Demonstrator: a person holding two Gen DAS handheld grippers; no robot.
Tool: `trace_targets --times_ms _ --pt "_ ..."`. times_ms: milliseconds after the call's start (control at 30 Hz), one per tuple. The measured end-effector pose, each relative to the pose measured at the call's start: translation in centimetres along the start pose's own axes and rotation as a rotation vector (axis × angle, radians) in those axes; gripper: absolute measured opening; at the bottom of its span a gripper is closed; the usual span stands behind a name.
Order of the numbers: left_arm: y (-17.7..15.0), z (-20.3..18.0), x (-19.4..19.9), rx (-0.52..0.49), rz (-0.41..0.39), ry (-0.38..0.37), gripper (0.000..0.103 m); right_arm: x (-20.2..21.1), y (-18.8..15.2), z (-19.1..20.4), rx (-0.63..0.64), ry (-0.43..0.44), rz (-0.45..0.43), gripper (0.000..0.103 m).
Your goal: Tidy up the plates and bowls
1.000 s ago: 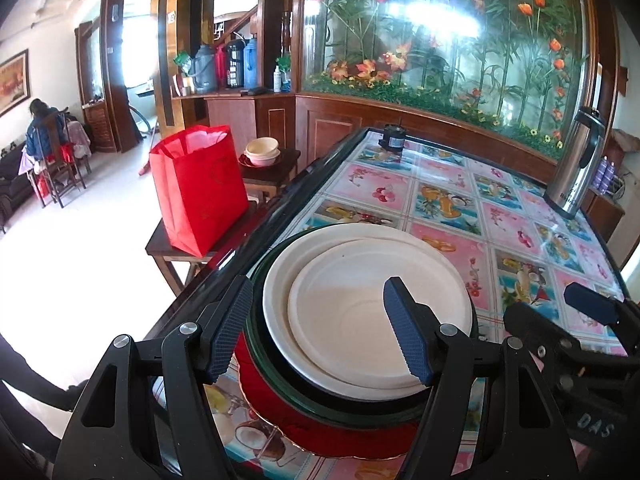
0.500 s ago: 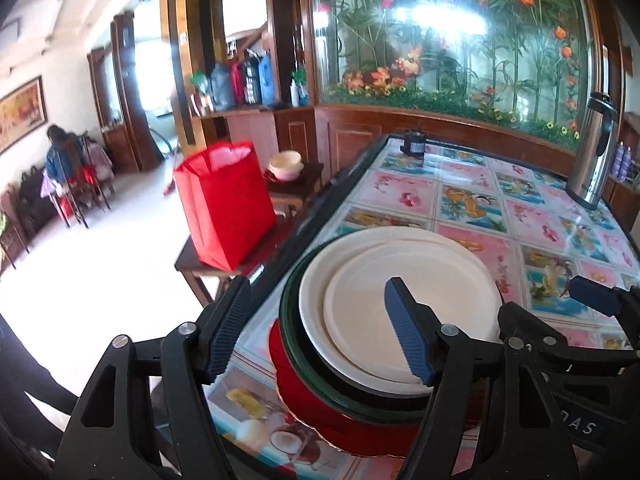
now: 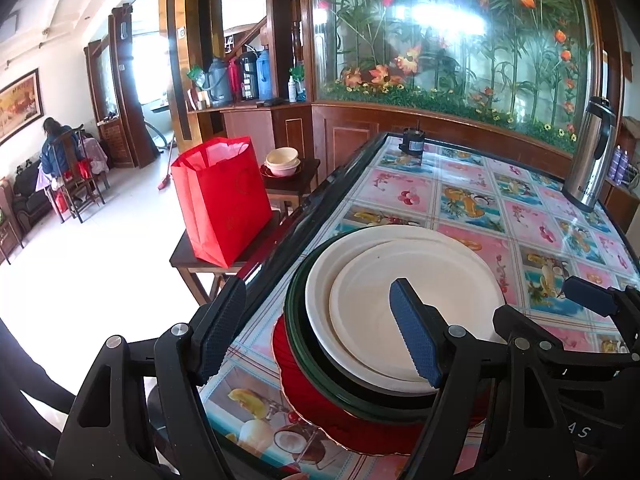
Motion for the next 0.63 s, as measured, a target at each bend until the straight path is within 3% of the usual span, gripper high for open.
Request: trace_targets --times_ms 233,433,633 --pt "0.16 0.54 0.18 0.013 -0.001 -0.009 0.076 -0.12 0.10 0.33 0.009 0.001 0.006 0.088" --pt "0.34 0.53 0.65 -0.005 -0.037 0.032 0.076 -0.14 0.18 0.67 0.016 0.007 0.007 0.088" --pt "0.49 0.35 0.62 0.000 -0.030 0.011 0.076 -0.02 0.08 0.71 0.012 0.007 0.008 0.088"
Point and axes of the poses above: each gripper's, at about its wrist camera, not at the fingertips, and x roughly against the way its jaws point, z to its left, y to its top, the point moved 3 cm from there along -x, roughly the way its jaws point, and after that the axes turned 2 degrees about x, right-handed, at the moved point
